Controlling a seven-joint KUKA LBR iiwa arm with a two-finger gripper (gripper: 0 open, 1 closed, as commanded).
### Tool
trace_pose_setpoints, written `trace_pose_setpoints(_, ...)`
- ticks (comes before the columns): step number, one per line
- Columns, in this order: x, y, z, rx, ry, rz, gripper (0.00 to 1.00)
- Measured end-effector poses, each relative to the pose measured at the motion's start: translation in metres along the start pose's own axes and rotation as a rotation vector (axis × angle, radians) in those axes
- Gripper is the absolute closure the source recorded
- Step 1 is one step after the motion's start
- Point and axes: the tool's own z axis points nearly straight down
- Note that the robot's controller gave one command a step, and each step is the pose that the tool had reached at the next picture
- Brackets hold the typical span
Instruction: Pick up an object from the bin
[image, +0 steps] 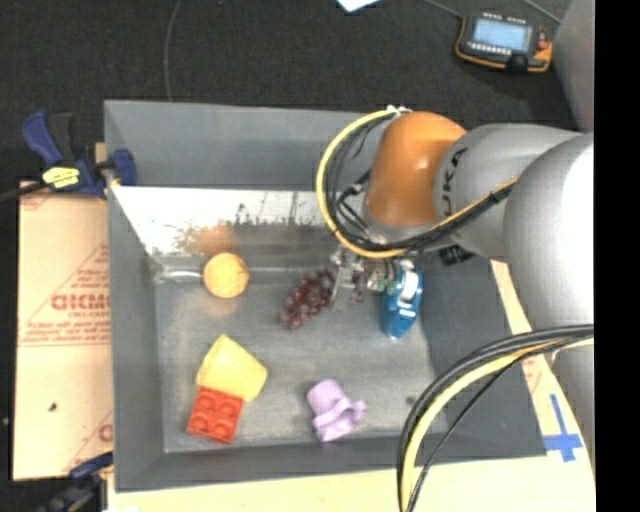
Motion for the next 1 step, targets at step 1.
trace_pose_setpoints(1, -0.0001, -0.0004, -0.0235, 0.000, 0.000, 0.000, 1.00)
